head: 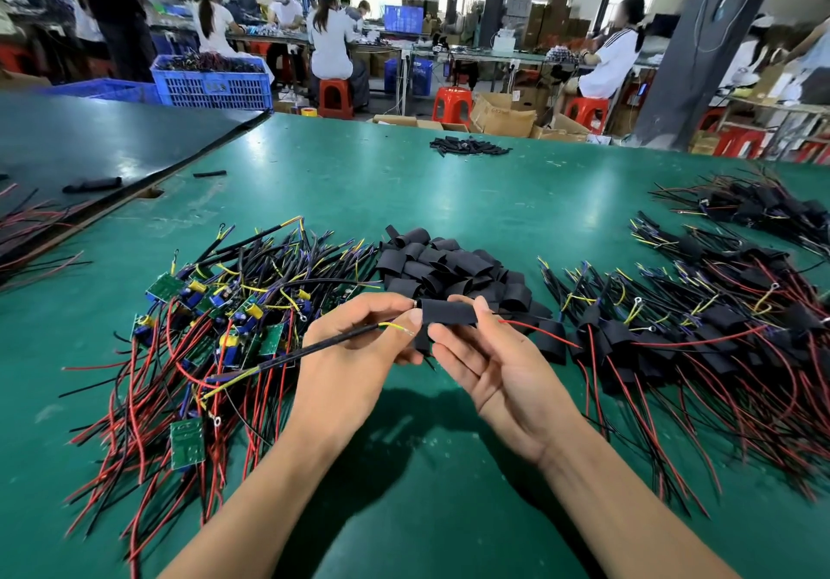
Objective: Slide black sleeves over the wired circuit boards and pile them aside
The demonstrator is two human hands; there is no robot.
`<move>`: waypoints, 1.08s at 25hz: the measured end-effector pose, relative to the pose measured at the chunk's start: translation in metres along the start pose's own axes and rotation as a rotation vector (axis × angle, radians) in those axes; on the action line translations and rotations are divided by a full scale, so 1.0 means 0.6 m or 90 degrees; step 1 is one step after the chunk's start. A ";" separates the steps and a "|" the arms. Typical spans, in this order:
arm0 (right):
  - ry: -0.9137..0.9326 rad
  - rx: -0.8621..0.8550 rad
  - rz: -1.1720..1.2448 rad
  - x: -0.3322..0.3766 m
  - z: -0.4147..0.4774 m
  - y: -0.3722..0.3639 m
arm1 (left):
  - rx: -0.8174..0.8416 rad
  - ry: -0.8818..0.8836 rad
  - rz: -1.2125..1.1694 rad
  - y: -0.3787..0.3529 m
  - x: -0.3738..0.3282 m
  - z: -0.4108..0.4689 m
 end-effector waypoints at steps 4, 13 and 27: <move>0.006 -0.002 0.002 0.001 0.000 -0.001 | 0.009 -0.002 0.035 0.003 0.000 -0.001; 0.032 0.003 -0.105 0.015 -0.002 0.004 | 0.023 0.010 0.006 -0.007 0.005 -0.007; 0.114 0.006 -0.532 0.018 -0.010 0.001 | -0.038 0.085 -0.220 -0.005 0.035 0.003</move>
Point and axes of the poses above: each hand's wrist, its own z-axis towards the middle knuckle, its own y-axis out of the back of the hand, x = y × z, the point moved 3 cm from there along z, towards the middle knuckle, and after that the axes turned 15 degrees about x, right-handed, at the moved point
